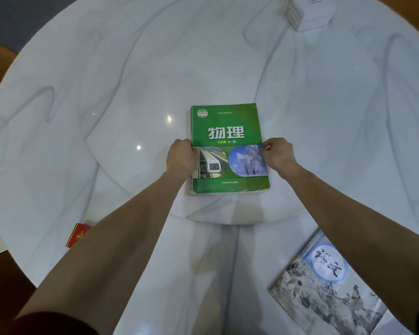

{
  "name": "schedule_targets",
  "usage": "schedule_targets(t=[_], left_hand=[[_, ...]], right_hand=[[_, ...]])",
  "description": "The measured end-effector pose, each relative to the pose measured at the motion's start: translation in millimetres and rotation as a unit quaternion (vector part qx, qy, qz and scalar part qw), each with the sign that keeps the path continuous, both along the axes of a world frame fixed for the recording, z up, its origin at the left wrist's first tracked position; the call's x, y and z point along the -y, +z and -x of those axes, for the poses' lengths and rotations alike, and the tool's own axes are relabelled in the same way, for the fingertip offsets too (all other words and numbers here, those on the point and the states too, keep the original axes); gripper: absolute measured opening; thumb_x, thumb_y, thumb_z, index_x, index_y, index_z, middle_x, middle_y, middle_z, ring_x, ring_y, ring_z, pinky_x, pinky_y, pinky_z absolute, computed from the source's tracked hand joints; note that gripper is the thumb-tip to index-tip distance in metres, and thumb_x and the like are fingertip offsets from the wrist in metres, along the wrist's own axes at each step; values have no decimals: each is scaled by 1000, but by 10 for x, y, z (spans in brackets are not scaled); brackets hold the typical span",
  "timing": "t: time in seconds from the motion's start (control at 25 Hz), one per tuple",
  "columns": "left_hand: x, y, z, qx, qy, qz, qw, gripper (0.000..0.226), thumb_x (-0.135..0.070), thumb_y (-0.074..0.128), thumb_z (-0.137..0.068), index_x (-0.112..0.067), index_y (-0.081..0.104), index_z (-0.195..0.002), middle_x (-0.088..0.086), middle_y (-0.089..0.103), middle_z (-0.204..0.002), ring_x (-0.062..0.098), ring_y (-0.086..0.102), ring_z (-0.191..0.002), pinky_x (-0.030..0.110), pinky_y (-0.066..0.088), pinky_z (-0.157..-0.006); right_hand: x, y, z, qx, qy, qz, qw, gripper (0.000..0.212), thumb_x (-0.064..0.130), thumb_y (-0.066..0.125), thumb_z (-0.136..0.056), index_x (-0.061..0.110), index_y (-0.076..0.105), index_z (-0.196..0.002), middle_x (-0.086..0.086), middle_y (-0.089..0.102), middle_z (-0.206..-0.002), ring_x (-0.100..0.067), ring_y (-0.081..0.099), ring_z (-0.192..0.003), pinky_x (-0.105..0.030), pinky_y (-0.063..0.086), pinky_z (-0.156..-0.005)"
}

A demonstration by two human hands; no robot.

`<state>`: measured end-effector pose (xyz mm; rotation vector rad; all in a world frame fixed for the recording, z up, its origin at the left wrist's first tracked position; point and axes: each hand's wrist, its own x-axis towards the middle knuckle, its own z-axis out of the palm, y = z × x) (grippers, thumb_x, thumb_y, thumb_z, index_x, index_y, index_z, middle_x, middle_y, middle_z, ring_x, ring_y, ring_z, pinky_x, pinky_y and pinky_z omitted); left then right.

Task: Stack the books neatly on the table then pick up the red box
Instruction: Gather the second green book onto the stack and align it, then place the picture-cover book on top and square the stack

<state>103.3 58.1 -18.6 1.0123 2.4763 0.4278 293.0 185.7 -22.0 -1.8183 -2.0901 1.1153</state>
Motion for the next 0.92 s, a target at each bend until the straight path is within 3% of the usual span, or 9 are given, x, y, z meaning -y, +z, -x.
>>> schedule_targets(t=[0.12, 0.24, 0.44, 0.64, 0.92], left_hand=[[34, 141, -47, -70, -51, -10, 996, 27, -14, 44, -94, -1, 63, -106, 20, 61, -107, 34, 60, -96, 42, 54, -81], [62, 256, -169, -125, -117, -13, 985, 25, -14, 44, -94, -2, 63, -106, 19, 61, -106, 33, 58, -96, 40, 52, -80], [114, 378, -511, -161, -205, -32, 965, 27, -19, 44, -93, -6, 62, -110, 14, 63, -108, 30, 58, -99, 39, 47, -81], [114, 479, -901, -197, -281, -41, 938, 27, -22, 43, -92, -8, 61, -105, 13, 64, -106, 30, 58, -99, 39, 47, -82], [249, 314, -1625, -208, -389, -30, 897, 30, -24, 39, -93, -7, 59, -106, 14, 61, -110, 31, 56, -106, 38, 46, -80]], right_hand=[[51, 84, -44, 72, 52, -39, 995, 27, 14, 50, -90, -3, 66, -104, -24, 67, -107, -38, 64, -96, -37, 53, -83], [127, 186, -81, 126, 91, -75, 985, 29, 20, 48, -92, 2, 65, -107, -21, 65, -111, -36, 62, -99, -35, 51, -80], [312, 294, -308, 176, 158, -145, 961, 32, 23, 45, -93, 4, 60, -114, -18, 60, -115, -33, 56, -107, -36, 47, -85], [533, 322, -727, 207, 171, -204, 941, 30, 22, 43, -92, 6, 59, -112, -15, 60, -109, -32, 57, -101, -36, 46, -81], [956, 212, -1518, 290, 158, -178, 927, 24, 21, 42, -93, 8, 58, -105, -10, 59, -105, -29, 56, -97, -34, 45, -79]])
